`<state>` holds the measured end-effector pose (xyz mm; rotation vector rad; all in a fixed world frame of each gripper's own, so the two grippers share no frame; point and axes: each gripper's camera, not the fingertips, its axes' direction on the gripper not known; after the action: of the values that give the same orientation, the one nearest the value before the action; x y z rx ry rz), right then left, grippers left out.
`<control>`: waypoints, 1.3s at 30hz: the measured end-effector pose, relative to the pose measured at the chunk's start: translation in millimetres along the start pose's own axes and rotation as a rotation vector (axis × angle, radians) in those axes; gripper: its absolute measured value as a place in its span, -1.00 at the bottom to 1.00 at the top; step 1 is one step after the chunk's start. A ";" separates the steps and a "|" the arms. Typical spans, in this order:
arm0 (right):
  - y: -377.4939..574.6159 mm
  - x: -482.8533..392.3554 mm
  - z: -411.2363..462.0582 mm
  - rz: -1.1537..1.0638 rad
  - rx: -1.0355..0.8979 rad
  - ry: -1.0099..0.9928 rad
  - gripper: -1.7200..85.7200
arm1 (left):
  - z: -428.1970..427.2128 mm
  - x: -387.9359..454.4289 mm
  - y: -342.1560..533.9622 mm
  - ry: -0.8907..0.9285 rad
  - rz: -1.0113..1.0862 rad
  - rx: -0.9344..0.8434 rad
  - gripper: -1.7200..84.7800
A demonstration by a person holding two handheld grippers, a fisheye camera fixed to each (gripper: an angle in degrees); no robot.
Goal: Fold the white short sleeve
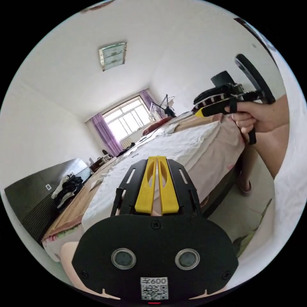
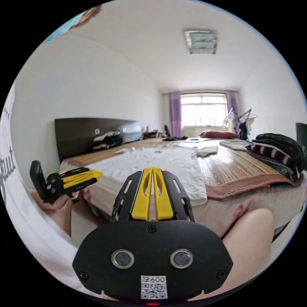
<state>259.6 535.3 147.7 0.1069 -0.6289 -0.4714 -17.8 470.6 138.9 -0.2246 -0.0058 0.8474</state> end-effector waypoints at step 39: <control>36.5 125.1 25.7 0.256 -0.028 -0.073 -0.98 | 45.9 -121.1 123.2 0.006 -0.576 -0.100 -0.95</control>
<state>347.1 511.9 244.8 -0.0182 -0.6962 -0.2370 -193.9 468.3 169.4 -0.3009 -0.1033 0.2723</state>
